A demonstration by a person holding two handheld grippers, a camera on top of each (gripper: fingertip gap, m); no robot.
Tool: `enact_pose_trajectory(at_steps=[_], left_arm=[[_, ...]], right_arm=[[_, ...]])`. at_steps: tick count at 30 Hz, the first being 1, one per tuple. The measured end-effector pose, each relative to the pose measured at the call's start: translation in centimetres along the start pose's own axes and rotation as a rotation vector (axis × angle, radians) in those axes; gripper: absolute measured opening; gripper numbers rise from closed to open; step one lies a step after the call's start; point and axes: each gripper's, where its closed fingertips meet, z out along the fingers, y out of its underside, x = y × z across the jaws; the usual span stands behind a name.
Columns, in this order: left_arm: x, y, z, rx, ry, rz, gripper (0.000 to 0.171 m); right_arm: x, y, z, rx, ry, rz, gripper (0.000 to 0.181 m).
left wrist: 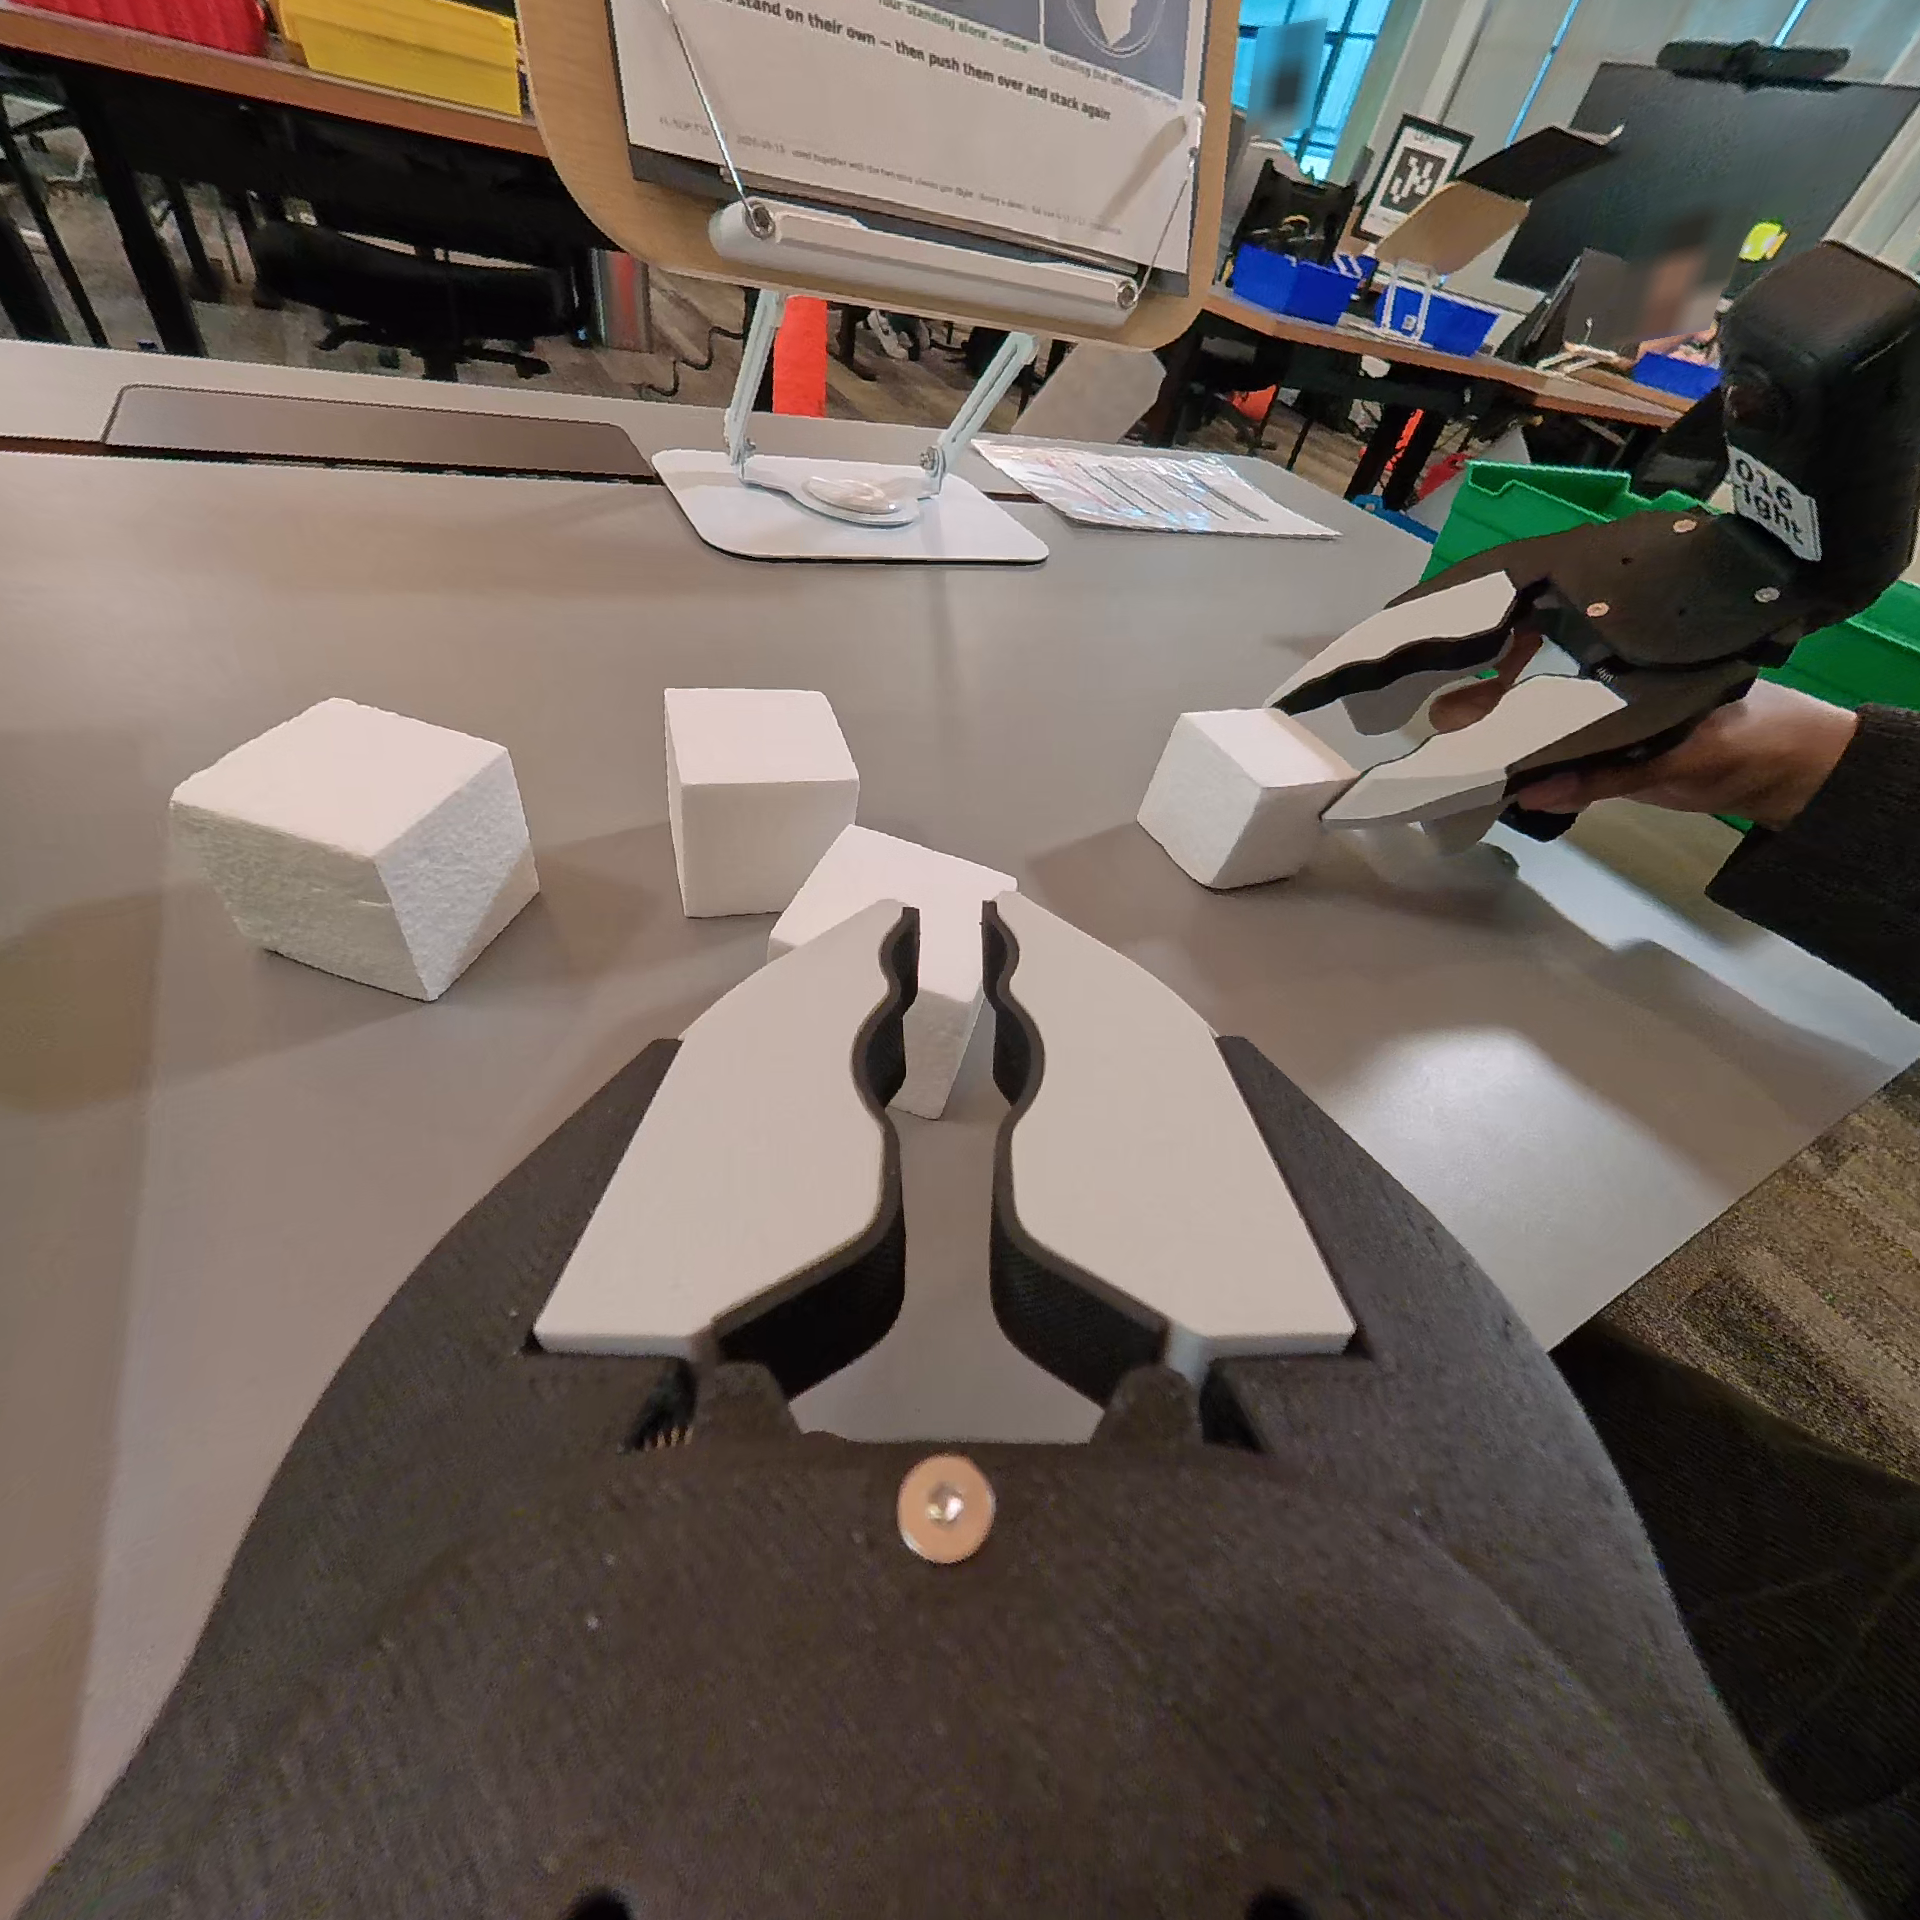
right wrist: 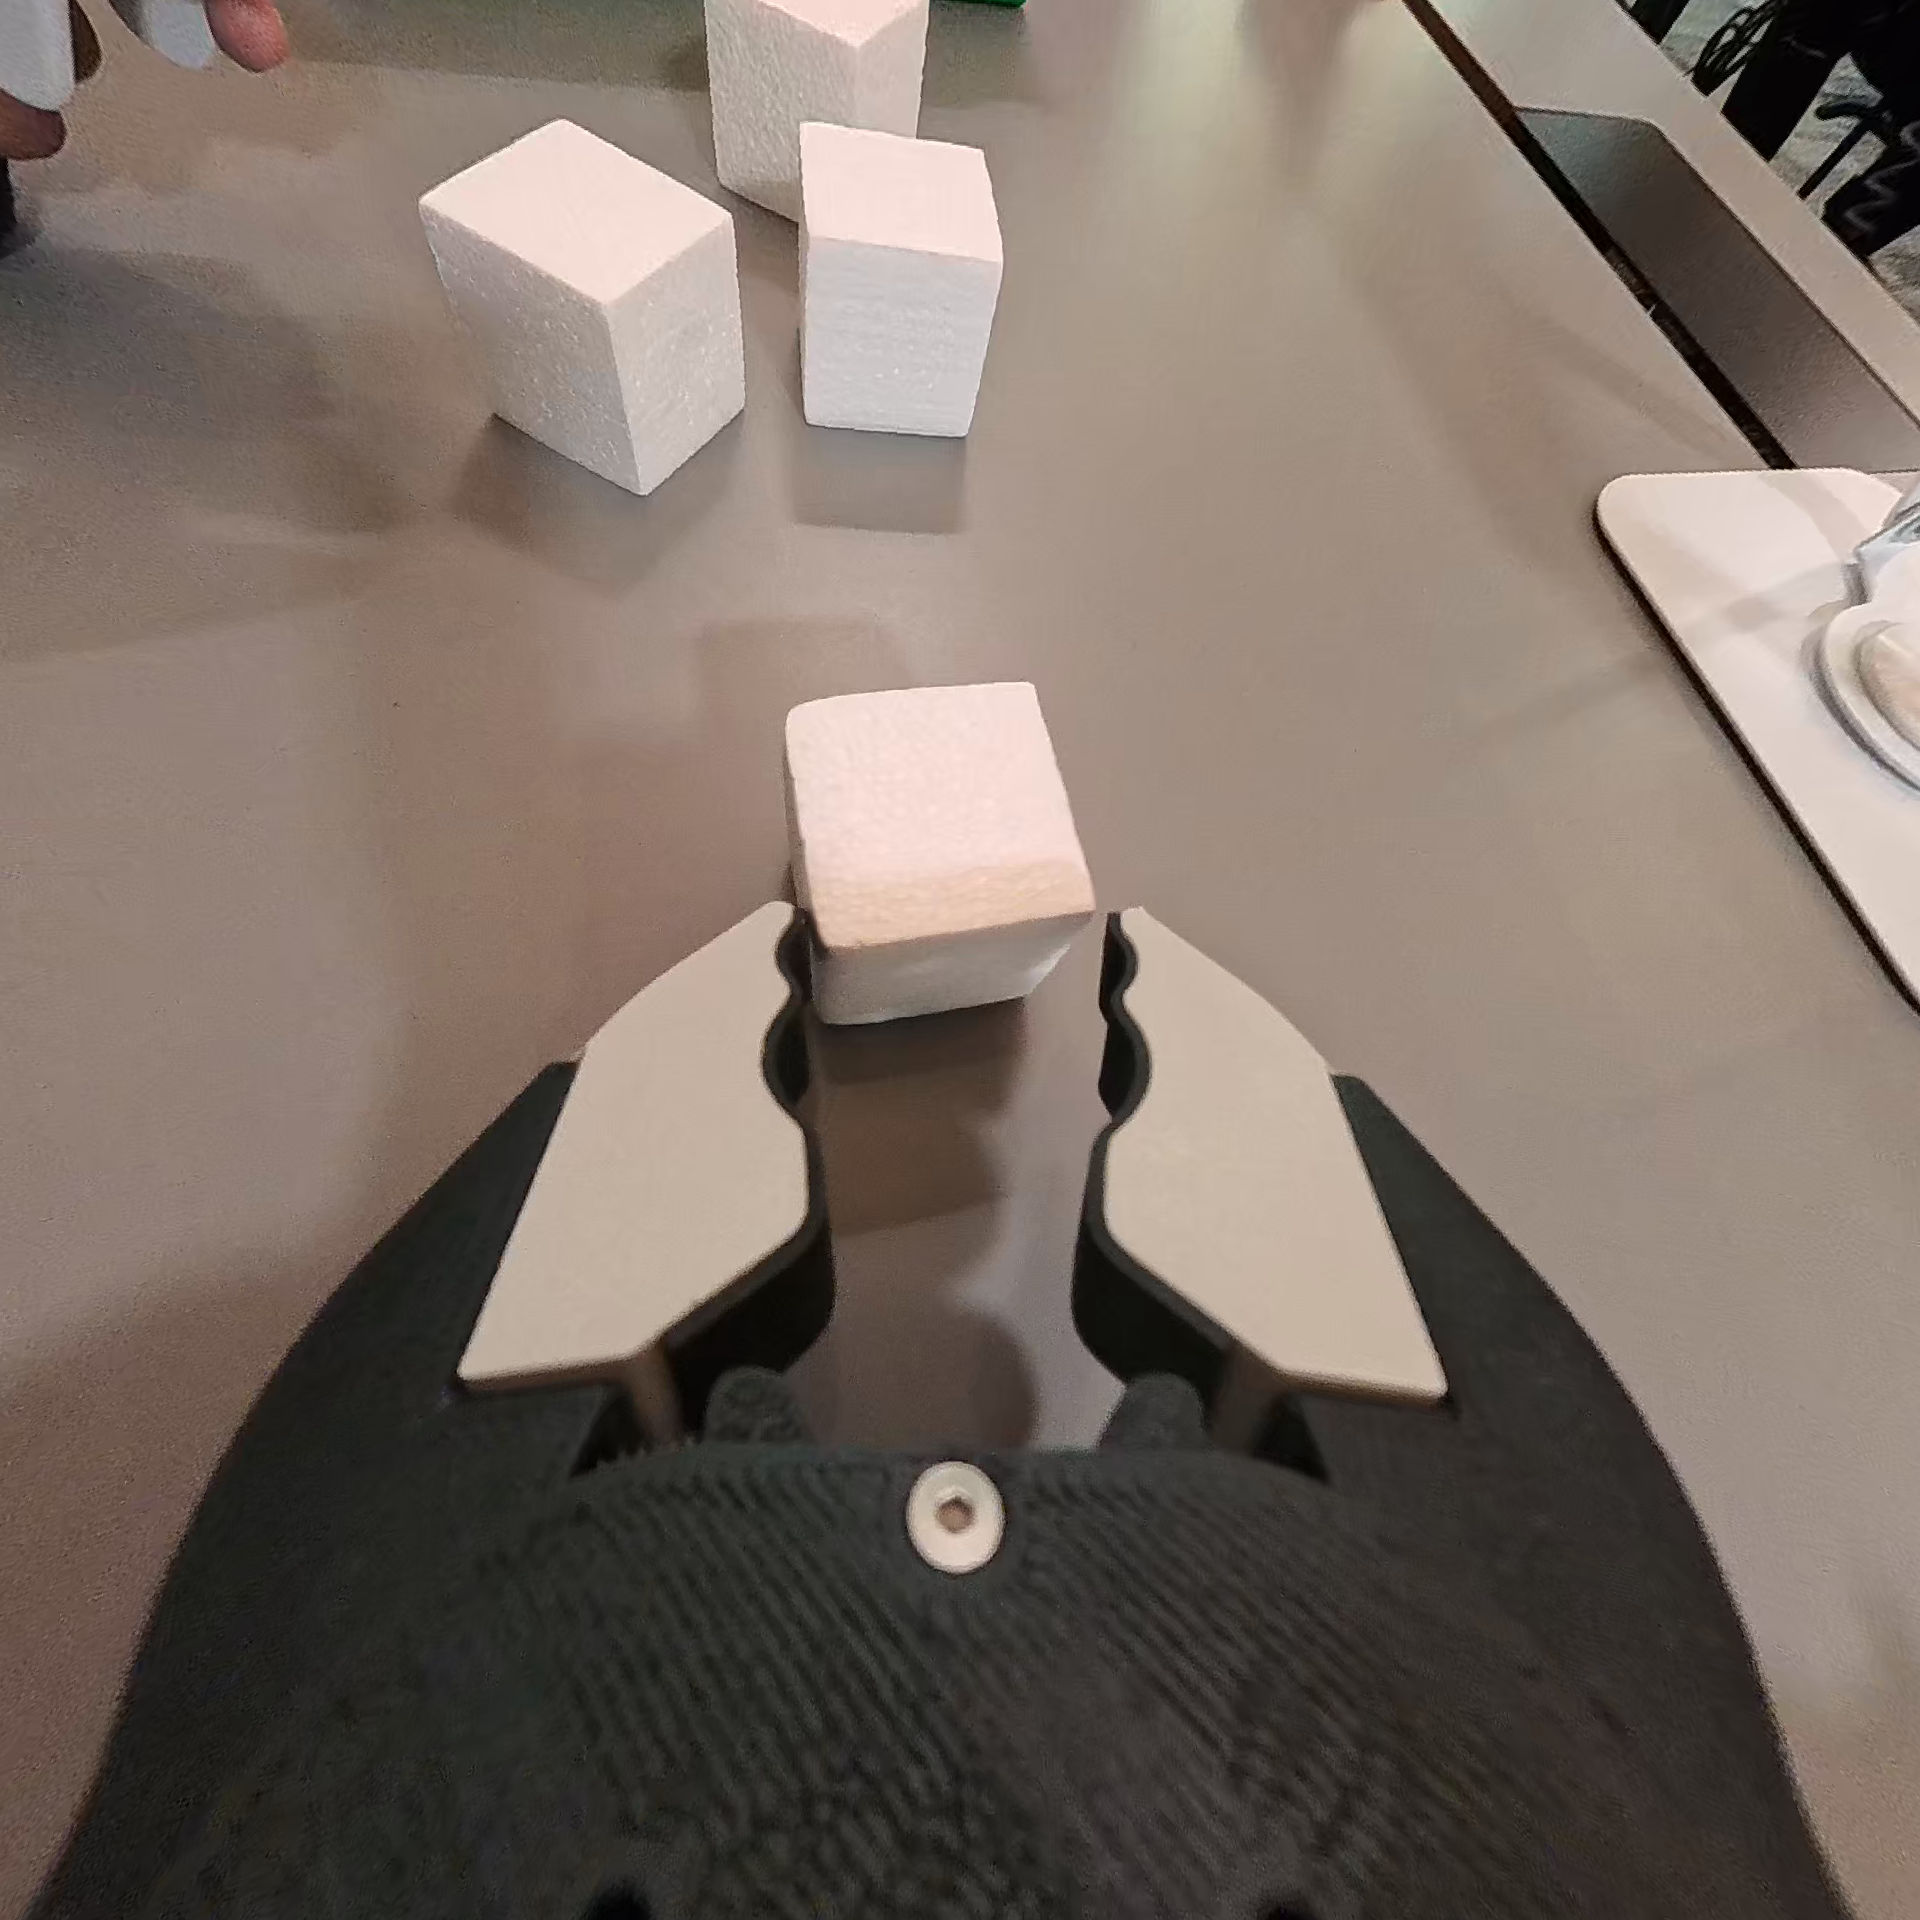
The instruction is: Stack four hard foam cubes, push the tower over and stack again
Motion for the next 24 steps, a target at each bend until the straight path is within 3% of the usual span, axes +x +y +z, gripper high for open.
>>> enact_pose_trajectory(at_steps=[24], left_arm=[[-0.43, -0.18, -0.06, 0.009, -0.02, -0.012, 0.01]], right_arm=[[0.01, -0.44, -0.16, 0.014, 0.006, 0.014, 0.061]])
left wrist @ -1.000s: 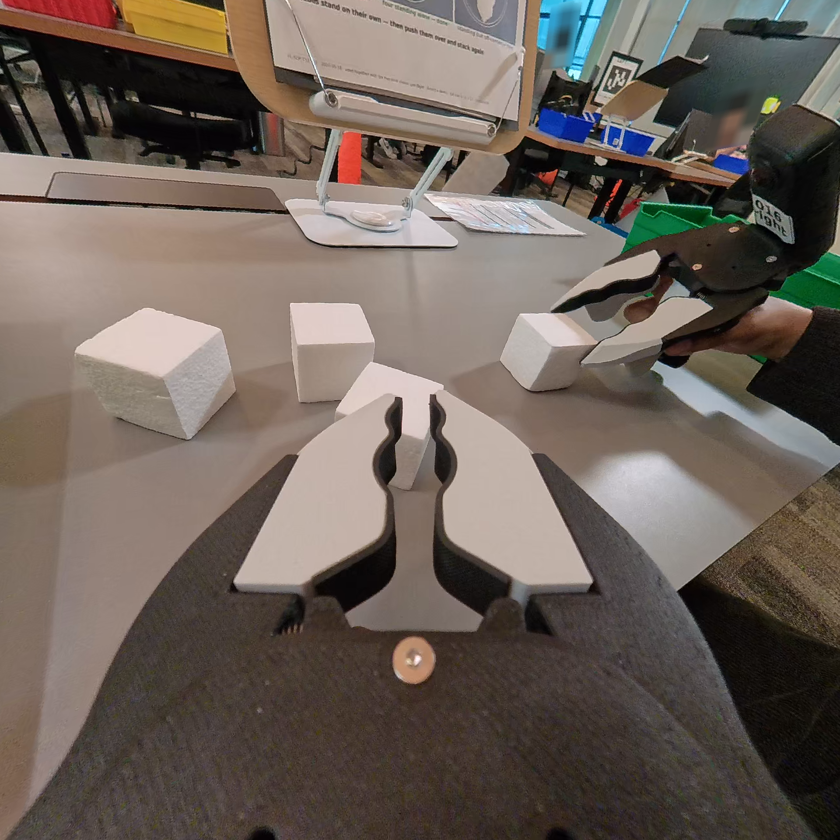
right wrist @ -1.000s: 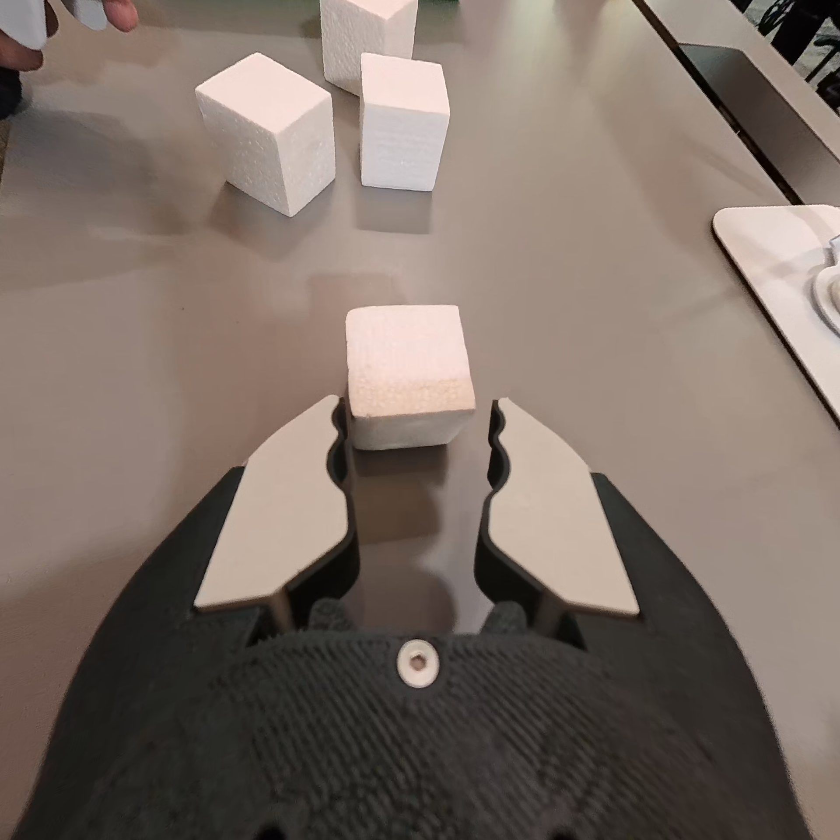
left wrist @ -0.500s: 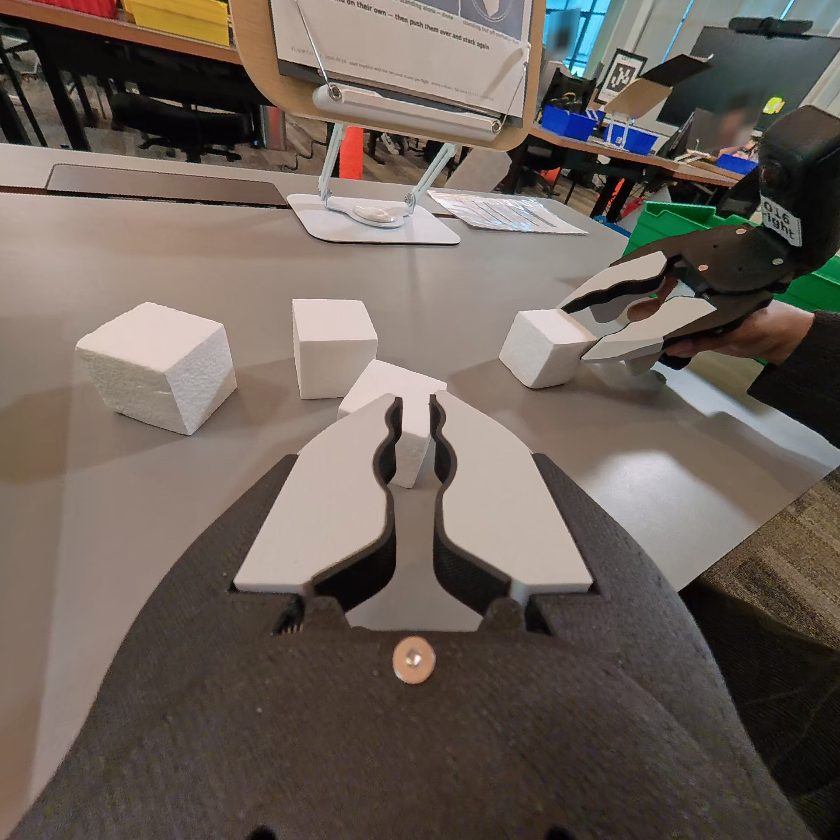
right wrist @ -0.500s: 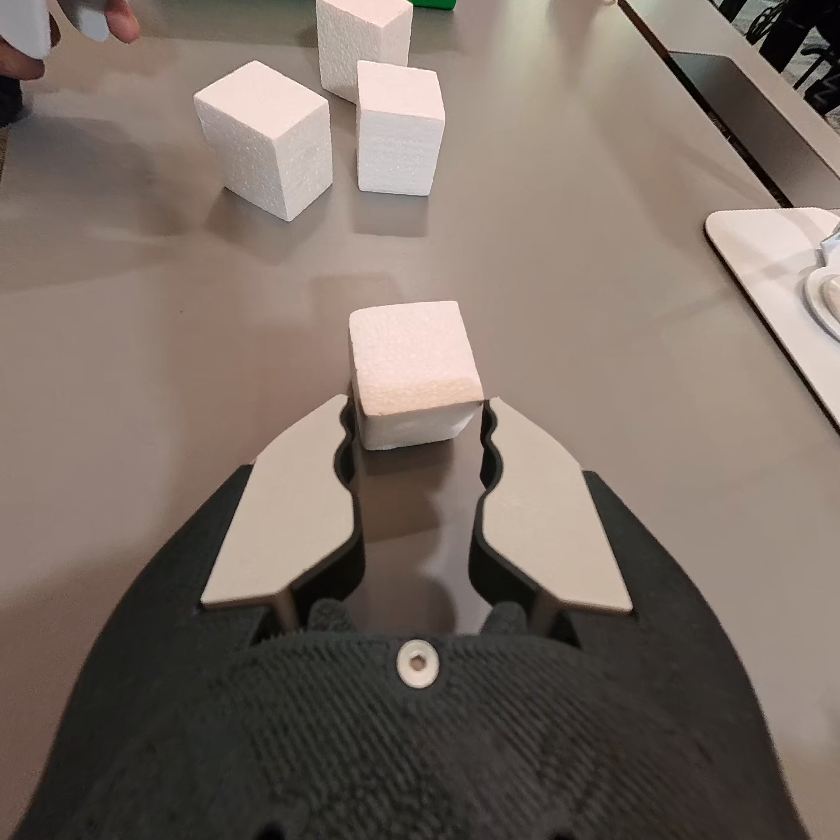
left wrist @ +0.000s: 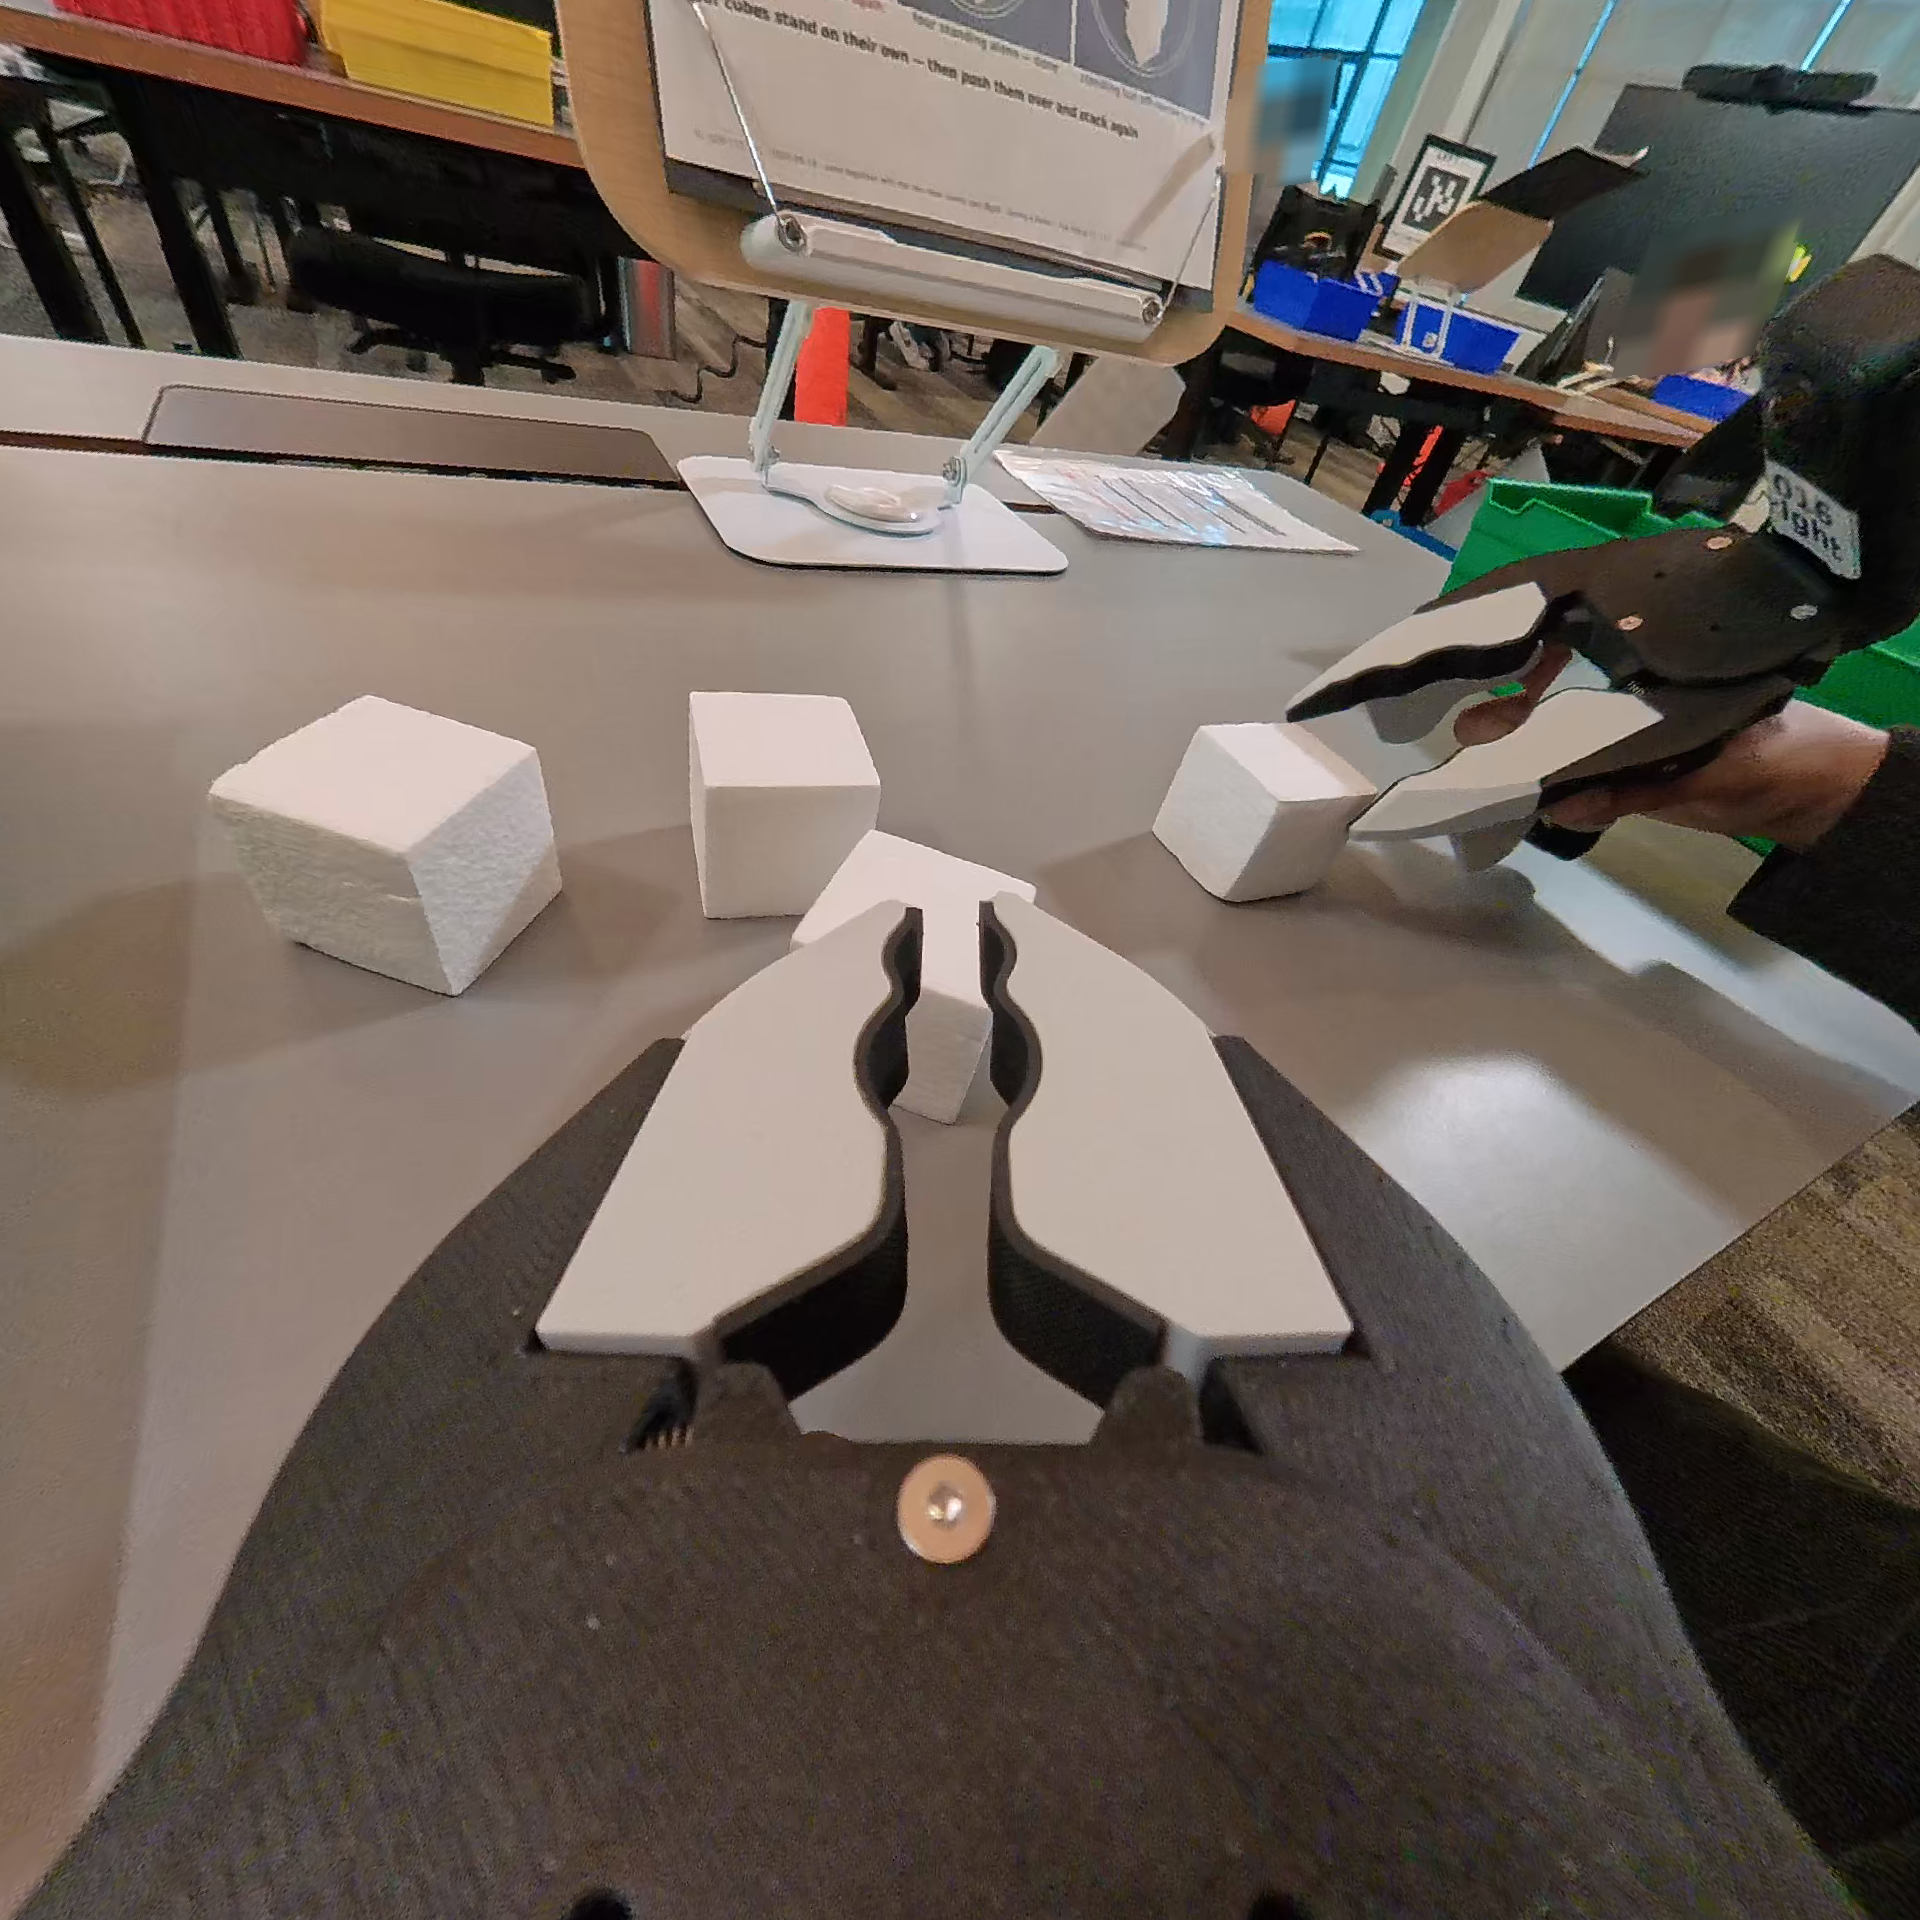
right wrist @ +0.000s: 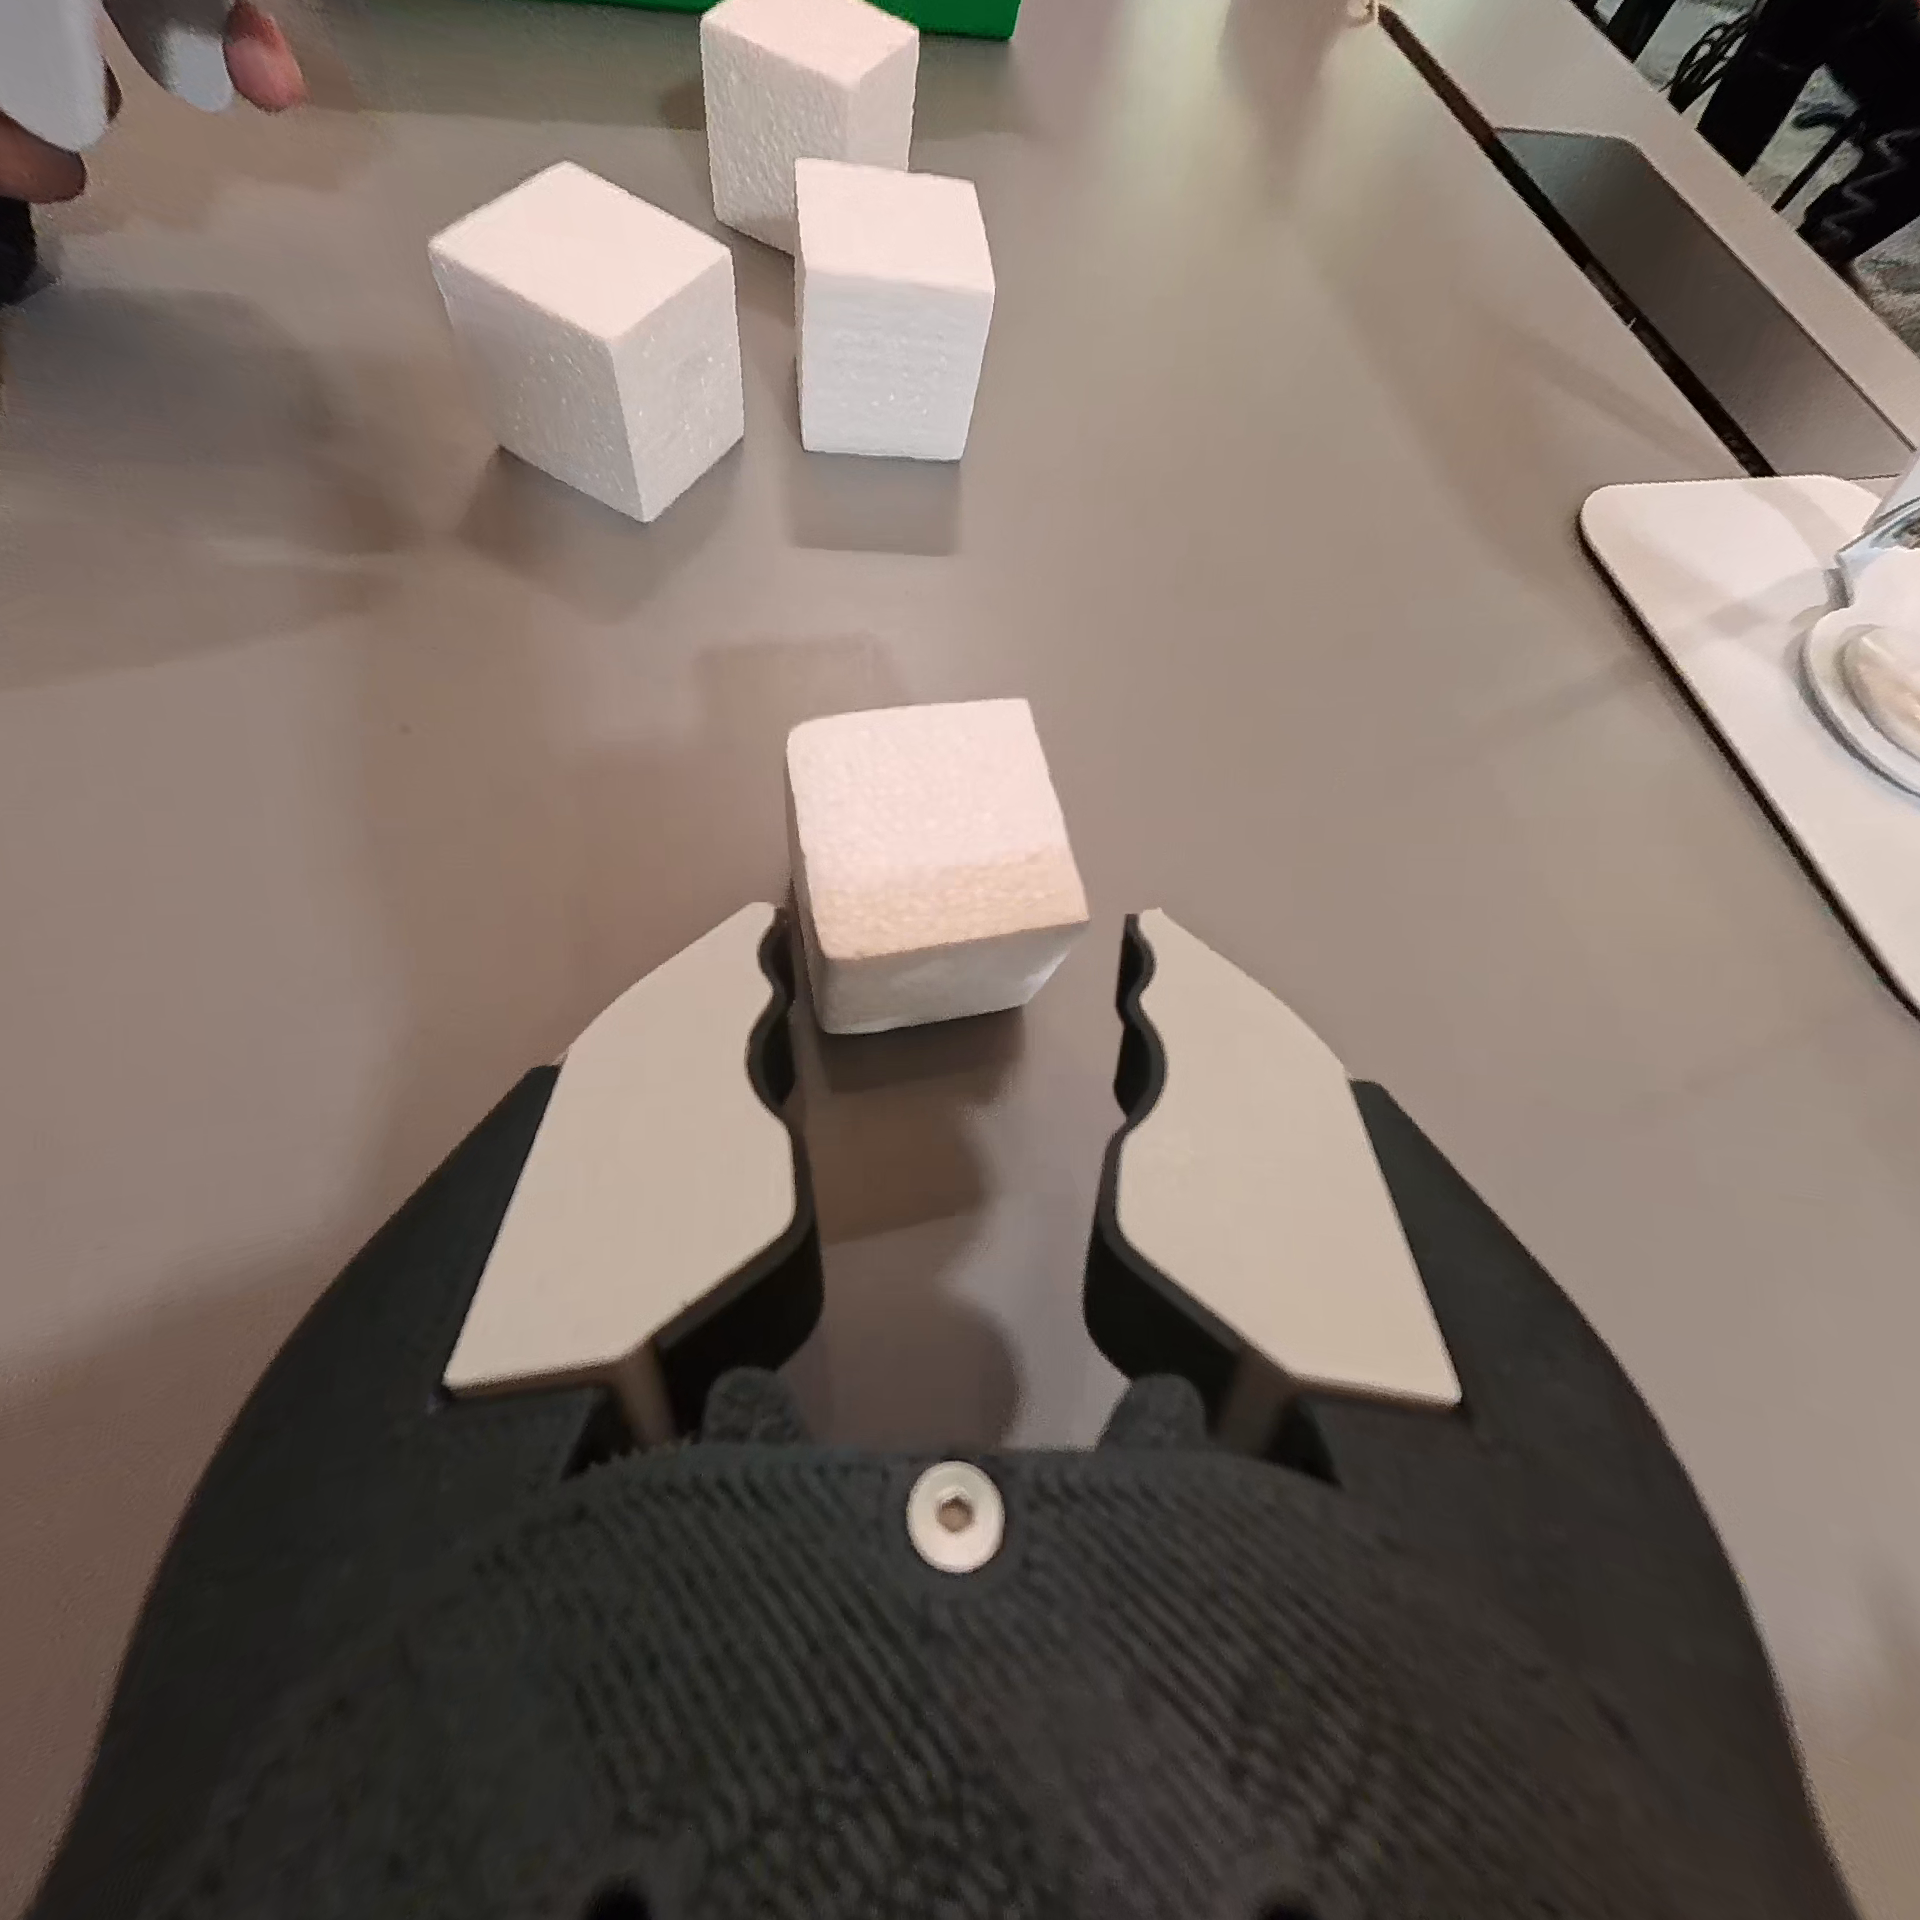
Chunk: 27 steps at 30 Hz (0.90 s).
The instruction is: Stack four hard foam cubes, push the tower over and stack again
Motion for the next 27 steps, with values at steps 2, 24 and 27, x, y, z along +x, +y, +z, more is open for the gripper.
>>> enact_pose_trajectory(at_steps=[2, 24, 27], left_arm=[[-0.2, -0.1, 0.0, 0.006, -0.007, -0.007, 0.01], [-3.3, 0.5, -0.2, -0.005, -0.1, -0.25, 0.019], [-3.2, 0.5, -0.2, -0.008, -0.095, -0.251, 0.02]], right_arm=[[0.2, -1.0, -0.4, 0.028, 0.015, 0.028, 0.064], [-9.5, -8.9, 12.1, -0.092, 0.259, 0.259, 0.08], [-8.9, -7.6, 13.0, -0.146, 0.26, 0.294, 0.07]])
